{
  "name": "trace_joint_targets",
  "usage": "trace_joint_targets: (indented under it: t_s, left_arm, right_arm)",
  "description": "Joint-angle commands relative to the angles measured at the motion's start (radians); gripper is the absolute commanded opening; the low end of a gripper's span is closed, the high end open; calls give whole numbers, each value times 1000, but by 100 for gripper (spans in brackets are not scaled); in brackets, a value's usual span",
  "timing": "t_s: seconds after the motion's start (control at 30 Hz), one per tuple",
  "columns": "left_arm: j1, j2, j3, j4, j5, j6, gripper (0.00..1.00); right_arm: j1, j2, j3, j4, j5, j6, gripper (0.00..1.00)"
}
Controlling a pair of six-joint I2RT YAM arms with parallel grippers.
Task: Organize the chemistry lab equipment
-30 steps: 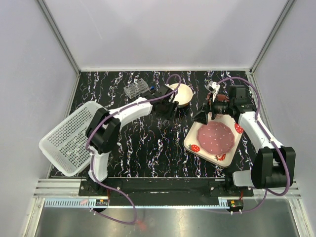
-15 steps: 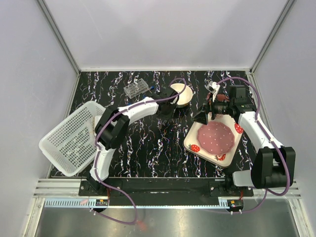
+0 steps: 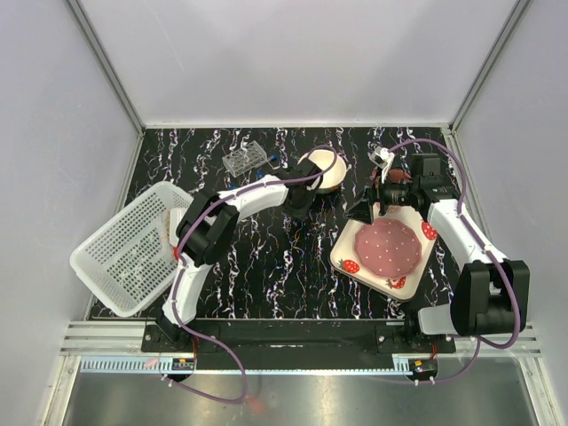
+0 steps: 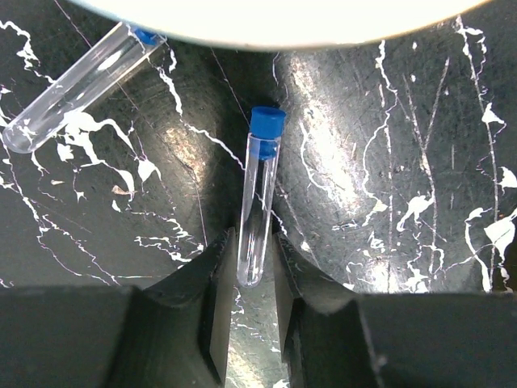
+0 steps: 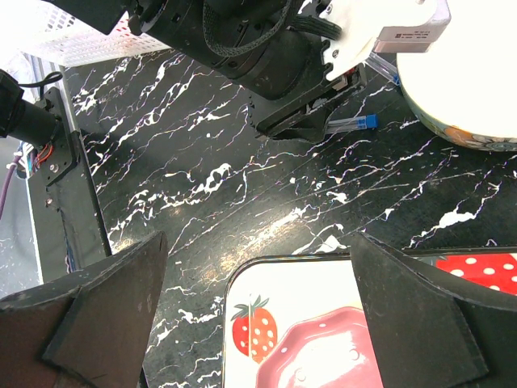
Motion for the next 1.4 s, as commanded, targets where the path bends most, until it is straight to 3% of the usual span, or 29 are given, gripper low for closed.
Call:
trace_joint_targets:
  t_s: [0.0, 0.17, 0.3, 0.43, 0.63, 0.87, 0.97, 1.17, 1.37]
  left_arm:
    - [-4, -7, 18, 6, -32, 11, 26]
    - [-4, -45, -31, 46, -11, -10, 3]
    - [-3, -183, -206, 164, 23, -64, 1]
    - [-3, -398, -425, 399, 101, -147, 1]
    - [-3, -737, -796, 790, 170, -396, 1]
    - [-26, -984, -1150, 1242, 117, -670, 1]
    - [-47, -1024, -1194, 1302, 77, -719, 1]
    - [-60, -1064, -1222, 1344, -4, -777, 1]
    - [-63, -1062, -1220, 1360, -24, -803, 1]
  right_arm:
    - [-5, 3, 3, 32, -28, -6, 100]
    - [-5, 9, 3, 32, -43, -2, 100]
    - [-5, 21, 3, 35, -98, 22, 100]
    - [-1, 64, -3, 93, -177, 118, 100]
    - [74, 107, -49, 331, -203, 405, 100]
    - [216, 110, -174, 830, -86, 874, 98]
    - [248, 122, -217, 955, -60, 997, 97]
    - [351, 164, -211, 962, -75, 1021, 95]
    - [406, 213, -181, 946, -97, 1031, 80]
